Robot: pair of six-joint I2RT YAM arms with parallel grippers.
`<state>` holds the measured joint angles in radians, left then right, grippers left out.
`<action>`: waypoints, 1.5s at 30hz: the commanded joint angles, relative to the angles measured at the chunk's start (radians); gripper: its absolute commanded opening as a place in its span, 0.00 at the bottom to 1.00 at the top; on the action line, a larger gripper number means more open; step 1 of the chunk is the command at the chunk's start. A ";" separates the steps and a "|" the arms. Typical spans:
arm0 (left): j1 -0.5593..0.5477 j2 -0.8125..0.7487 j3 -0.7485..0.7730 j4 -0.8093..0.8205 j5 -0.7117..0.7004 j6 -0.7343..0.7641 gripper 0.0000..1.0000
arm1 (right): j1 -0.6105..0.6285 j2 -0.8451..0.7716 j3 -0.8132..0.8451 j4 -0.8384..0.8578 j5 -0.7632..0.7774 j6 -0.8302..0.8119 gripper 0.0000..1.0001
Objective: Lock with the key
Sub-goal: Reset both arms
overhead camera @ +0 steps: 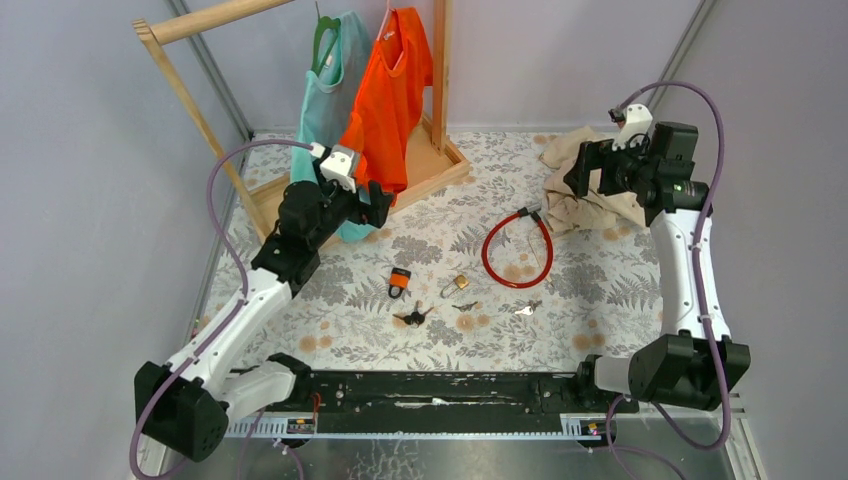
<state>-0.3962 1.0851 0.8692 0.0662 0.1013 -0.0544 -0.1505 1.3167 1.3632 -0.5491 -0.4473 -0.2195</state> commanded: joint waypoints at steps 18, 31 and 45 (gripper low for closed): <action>0.025 -0.125 -0.121 0.114 -0.107 -0.001 1.00 | 0.002 -0.410 -0.453 0.392 -0.019 0.120 0.99; 0.025 -0.171 -0.151 0.109 -0.104 0.053 1.00 | 0.002 -0.454 -0.434 0.337 -0.026 0.081 0.99; 0.025 -0.182 -0.127 0.059 -0.050 0.045 1.00 | 0.002 -0.457 -0.419 0.306 -0.045 0.057 0.99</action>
<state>-0.3786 0.9241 0.7193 0.1104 0.0387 -0.0238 -0.1505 0.8684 0.8967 -0.2588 -0.4767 -0.1436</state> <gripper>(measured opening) 0.998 0.991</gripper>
